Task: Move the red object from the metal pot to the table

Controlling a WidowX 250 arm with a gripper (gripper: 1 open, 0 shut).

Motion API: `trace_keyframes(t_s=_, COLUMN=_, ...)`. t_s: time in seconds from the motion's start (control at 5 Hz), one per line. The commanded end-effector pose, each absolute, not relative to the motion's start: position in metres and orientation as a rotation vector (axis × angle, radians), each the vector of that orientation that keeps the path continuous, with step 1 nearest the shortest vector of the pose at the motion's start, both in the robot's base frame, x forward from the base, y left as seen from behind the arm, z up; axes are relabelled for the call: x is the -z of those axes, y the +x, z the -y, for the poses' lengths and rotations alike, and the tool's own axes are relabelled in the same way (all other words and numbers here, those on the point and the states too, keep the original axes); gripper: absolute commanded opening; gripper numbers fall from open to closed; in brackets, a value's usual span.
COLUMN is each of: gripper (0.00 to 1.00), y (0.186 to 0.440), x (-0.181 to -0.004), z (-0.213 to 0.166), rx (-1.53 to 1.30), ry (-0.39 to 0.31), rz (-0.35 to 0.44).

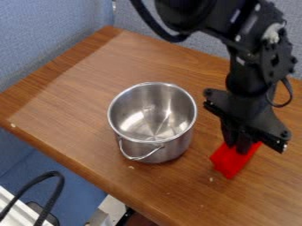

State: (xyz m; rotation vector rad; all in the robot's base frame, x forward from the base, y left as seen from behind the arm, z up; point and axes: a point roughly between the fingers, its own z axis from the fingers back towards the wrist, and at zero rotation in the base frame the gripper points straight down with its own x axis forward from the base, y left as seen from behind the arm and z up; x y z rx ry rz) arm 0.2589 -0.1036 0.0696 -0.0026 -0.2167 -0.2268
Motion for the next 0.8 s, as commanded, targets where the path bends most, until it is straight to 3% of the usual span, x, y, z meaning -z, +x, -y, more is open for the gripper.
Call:
trace_keyframes(t_s=0.0, gripper=0.0, y=0.264, x=-0.07, z=0.105, rx=0.195, ry=-0.003, rz=0.255)
trace_keyframes(t_s=0.6, gripper=0.0, y=0.274, x=-0.05, z=0.109, rx=-0.026, ry=0.05, rz=0.229)
